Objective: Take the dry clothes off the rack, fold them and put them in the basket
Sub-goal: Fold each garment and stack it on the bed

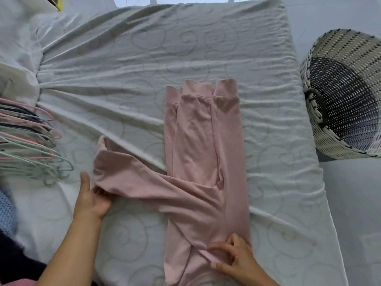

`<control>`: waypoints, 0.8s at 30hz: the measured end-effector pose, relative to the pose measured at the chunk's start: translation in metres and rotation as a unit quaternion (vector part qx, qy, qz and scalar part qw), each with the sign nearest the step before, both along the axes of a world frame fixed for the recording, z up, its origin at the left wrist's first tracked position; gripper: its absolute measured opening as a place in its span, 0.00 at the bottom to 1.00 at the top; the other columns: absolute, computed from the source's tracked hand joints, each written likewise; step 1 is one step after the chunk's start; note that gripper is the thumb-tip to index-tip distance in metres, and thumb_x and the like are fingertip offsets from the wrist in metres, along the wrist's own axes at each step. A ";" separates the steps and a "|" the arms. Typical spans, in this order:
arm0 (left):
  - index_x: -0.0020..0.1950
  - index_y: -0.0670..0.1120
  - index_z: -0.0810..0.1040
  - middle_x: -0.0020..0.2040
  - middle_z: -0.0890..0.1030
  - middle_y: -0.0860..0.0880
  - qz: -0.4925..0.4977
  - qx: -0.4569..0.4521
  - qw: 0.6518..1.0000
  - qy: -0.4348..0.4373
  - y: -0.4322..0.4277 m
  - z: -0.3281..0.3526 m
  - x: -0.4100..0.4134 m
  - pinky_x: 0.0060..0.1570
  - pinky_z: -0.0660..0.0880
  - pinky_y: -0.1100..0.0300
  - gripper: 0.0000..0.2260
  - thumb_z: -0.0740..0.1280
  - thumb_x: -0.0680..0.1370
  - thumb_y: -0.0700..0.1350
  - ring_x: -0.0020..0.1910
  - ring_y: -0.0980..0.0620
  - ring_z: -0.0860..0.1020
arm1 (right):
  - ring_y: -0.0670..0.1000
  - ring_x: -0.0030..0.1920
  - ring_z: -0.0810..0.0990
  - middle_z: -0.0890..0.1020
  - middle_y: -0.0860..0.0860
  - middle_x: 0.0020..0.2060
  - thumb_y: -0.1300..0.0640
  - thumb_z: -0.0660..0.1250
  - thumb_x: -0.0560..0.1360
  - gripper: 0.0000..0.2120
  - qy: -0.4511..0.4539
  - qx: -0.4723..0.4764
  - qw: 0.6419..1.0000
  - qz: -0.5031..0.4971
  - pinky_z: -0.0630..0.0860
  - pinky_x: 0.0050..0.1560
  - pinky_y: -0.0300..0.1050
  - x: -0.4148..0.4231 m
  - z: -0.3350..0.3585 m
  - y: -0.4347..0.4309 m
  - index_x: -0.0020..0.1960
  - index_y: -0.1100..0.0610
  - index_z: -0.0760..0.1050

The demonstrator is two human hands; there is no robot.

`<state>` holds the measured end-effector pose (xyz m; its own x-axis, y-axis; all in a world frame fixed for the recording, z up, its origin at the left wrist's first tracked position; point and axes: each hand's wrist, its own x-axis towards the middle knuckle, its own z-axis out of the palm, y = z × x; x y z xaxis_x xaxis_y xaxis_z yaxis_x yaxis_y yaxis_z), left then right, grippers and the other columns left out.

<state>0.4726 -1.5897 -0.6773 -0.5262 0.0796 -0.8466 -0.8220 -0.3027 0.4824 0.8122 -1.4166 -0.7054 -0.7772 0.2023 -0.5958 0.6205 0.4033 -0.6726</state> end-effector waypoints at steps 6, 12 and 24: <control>0.38 0.47 0.83 0.39 0.84 0.52 0.016 0.022 0.990 0.138 0.011 0.034 -0.038 0.45 0.79 0.60 0.11 0.76 0.57 0.44 0.41 0.55 0.82 | 0.37 0.36 0.61 0.50 0.40 0.39 0.38 0.58 0.53 0.19 -0.047 0.089 0.995 0.027 0.56 0.32 0.30 0.005 -0.007 -0.011 0.44 0.38 0.68; 0.41 0.49 0.68 0.28 0.72 0.56 -0.013 -0.028 0.945 0.325 0.089 0.085 -0.043 0.29 0.70 0.66 0.10 0.62 0.76 0.35 0.29 0.60 0.72 | 0.39 0.37 0.70 0.71 0.36 0.40 0.43 0.62 0.61 0.03 -0.005 -0.049 0.995 -0.086 0.66 0.40 0.31 0.009 0.000 0.007 0.35 0.37 0.70; 0.63 0.36 0.66 0.55 0.73 0.39 -0.475 -0.286 0.763 0.333 0.210 0.014 0.057 0.50 0.70 0.58 0.22 0.70 0.73 0.40 0.52 0.43 0.74 | 0.47 0.26 0.64 0.68 0.49 0.21 0.63 0.61 0.72 0.09 -0.105 -0.229 0.879 -0.405 0.63 0.30 0.40 0.020 0.007 0.021 0.33 0.58 0.69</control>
